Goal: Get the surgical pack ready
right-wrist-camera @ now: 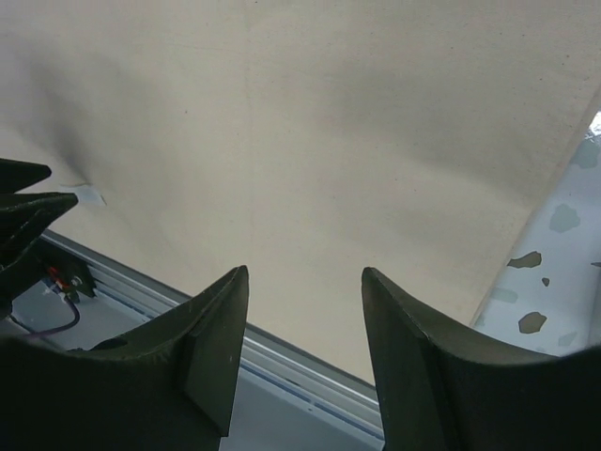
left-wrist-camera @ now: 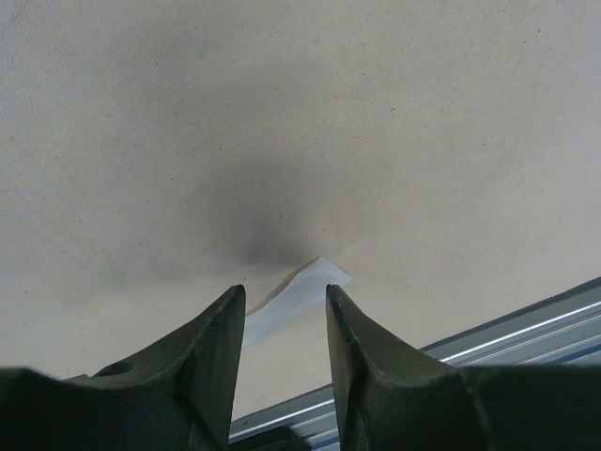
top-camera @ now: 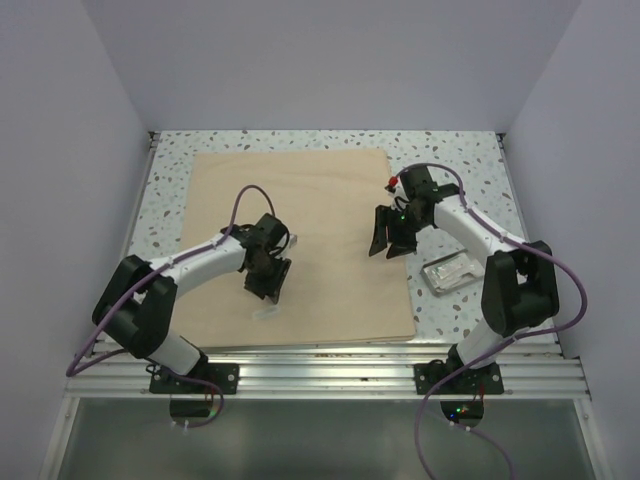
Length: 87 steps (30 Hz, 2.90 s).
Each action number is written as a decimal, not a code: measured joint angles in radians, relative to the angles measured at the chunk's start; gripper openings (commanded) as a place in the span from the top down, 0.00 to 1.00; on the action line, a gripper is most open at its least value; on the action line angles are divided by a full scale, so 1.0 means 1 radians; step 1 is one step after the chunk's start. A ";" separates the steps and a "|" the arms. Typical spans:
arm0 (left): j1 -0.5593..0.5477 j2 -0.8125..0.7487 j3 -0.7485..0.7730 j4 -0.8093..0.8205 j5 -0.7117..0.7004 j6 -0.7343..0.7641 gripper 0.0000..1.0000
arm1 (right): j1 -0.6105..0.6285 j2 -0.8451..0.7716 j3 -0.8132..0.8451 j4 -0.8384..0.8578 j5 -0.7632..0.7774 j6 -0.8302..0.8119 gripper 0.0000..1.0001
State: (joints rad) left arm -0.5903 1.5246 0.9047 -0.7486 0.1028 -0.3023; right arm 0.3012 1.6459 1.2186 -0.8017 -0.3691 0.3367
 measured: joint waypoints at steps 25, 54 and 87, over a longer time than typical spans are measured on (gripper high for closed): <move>-0.001 0.096 0.002 -0.002 0.086 0.038 0.78 | 0.000 -0.006 -0.036 0.033 -0.043 0.017 0.45; 0.000 0.095 0.154 -0.053 0.045 -0.024 1.00 | 0.119 -0.008 -0.098 0.196 -0.162 0.143 0.42; 0.172 -0.048 -0.139 -0.105 0.055 -0.334 1.00 | 0.609 0.291 -0.275 1.014 -0.168 0.826 0.56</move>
State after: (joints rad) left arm -0.4187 1.4761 0.7654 -0.8536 0.1577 -0.6361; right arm 0.9100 1.9366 0.9432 0.2127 -0.5369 1.1629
